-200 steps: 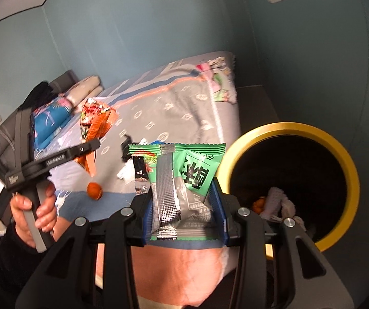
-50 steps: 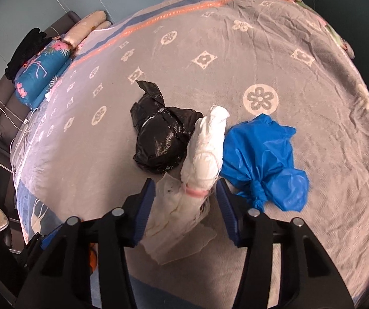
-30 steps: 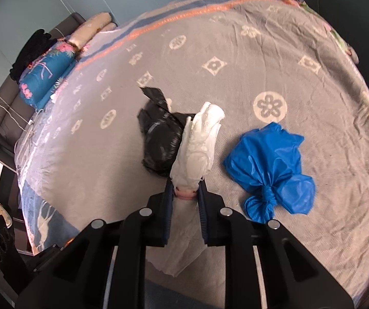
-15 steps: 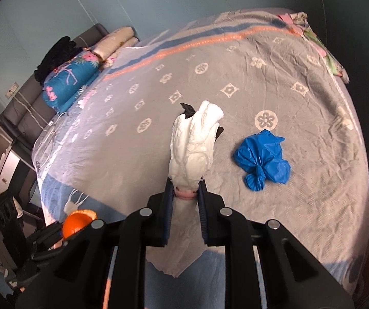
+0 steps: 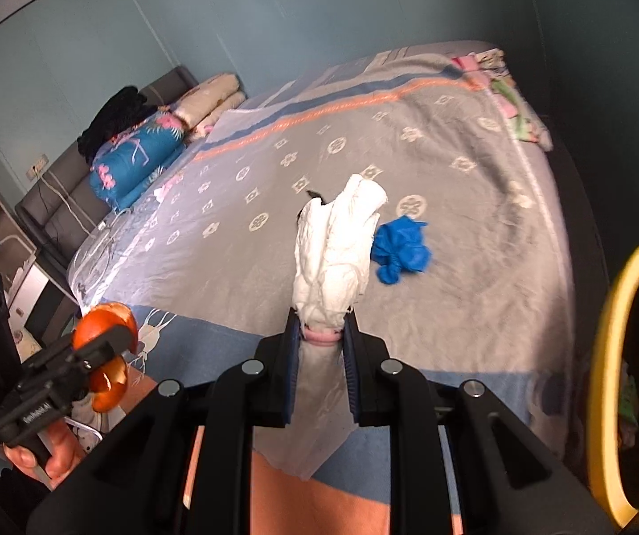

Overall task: Collect trash
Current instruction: 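Carry the orange peel and white tissues toward the yellow bin with both tools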

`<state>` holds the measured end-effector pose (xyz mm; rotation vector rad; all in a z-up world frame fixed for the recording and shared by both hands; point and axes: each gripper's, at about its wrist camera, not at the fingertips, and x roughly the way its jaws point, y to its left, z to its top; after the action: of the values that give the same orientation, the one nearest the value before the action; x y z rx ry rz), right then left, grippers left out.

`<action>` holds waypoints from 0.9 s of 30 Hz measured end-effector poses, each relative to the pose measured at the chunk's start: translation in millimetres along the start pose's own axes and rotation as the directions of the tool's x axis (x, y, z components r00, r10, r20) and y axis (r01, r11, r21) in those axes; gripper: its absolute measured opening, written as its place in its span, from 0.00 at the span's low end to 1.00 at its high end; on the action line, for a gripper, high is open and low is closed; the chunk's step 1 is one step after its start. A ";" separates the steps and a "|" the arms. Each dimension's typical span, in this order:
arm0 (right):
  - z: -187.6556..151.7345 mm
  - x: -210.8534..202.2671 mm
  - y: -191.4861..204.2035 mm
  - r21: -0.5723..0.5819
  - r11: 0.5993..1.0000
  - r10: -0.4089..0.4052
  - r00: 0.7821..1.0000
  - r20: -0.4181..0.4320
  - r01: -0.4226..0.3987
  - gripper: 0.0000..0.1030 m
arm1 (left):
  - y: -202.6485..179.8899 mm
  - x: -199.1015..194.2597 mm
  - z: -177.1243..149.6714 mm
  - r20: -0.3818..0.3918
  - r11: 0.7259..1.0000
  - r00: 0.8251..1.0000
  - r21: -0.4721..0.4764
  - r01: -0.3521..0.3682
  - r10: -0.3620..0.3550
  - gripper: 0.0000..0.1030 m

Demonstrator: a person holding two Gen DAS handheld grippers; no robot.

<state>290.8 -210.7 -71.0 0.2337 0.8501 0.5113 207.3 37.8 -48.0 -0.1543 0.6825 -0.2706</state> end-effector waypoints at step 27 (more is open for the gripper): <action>-20.8 -152.0 -145.5 0.201 0.965 -0.210 0.957 0.199 0.170 0.17 | -189.1 49.4 32.1 -0.034 0.931 0.974 0.291 0.223 -0.222 0.35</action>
<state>240.4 -413.9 -42.1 0.3654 0.6945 0.2207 227.5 -155.5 -9.9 0.0535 0.6178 -0.5867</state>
